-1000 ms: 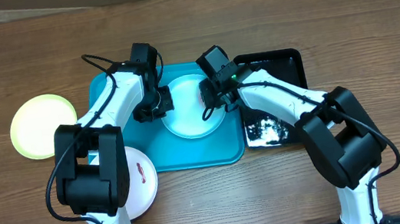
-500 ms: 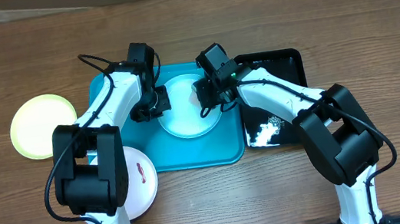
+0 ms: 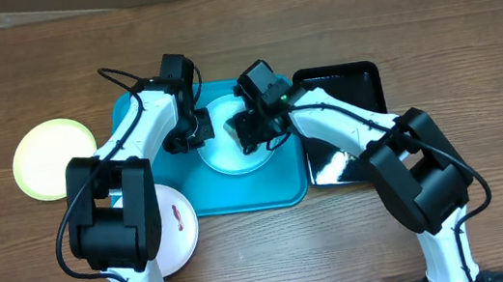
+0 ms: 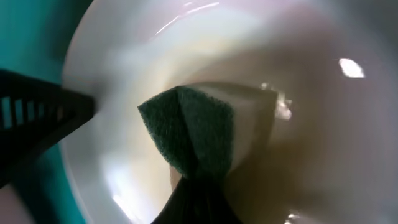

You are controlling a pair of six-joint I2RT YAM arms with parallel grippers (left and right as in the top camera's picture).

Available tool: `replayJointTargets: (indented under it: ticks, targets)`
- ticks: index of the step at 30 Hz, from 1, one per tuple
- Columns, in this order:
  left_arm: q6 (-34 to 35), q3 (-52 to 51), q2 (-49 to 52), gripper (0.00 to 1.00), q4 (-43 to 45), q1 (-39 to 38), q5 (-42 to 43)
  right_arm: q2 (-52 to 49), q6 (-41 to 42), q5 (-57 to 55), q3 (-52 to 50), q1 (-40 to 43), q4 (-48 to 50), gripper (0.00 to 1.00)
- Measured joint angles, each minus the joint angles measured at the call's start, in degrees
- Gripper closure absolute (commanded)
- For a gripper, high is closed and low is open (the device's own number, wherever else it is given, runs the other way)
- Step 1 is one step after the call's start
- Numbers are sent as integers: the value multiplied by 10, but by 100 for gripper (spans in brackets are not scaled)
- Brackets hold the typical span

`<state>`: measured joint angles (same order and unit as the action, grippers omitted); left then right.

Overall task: Clean dirty plates on tray and stack at the side
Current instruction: 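Wipe the white plate with the sponge in the right gripper, then carry the sponge back into the black tray with the right gripper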

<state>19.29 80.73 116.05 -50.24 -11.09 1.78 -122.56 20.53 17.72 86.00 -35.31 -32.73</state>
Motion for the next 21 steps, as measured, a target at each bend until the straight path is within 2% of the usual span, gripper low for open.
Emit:
replayJointTargets:
  ticks: [10, 16, 21]
  targets:
    - [0, 0, 0, 96, 3, 0, 8, 22, -28, 155, 74, 75, -104, 96]
    - [0, 0, 0, 96, 3, 0, 10, 116, -57, 144, 79, 158, -232, 96]
    - [0, 0, 0, 96, 3, 0, 10, 159, -74, 74, 86, 232, -334, 96]
